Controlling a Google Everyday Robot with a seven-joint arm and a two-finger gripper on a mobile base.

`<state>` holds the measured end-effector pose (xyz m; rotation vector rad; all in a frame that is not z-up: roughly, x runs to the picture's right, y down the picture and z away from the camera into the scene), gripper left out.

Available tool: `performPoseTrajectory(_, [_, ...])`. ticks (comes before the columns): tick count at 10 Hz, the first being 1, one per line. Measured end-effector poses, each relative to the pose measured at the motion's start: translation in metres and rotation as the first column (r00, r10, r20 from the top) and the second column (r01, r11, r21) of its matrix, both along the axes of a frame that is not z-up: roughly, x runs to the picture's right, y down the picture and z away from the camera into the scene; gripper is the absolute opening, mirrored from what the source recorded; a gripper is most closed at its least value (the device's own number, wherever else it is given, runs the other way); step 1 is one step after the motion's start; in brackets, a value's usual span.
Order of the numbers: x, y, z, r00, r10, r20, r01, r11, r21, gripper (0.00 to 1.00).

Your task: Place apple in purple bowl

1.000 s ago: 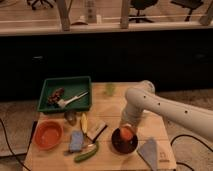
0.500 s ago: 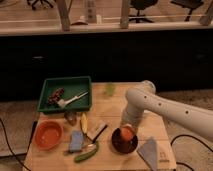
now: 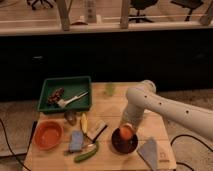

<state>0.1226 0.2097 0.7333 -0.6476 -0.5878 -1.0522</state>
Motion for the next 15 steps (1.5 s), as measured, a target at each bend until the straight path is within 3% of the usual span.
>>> performPoseTrajectory(15, [0.0084,-0.0014,0.0063,1.000,0.010,0.001,-0.010,0.9999,-0.013,0.80])
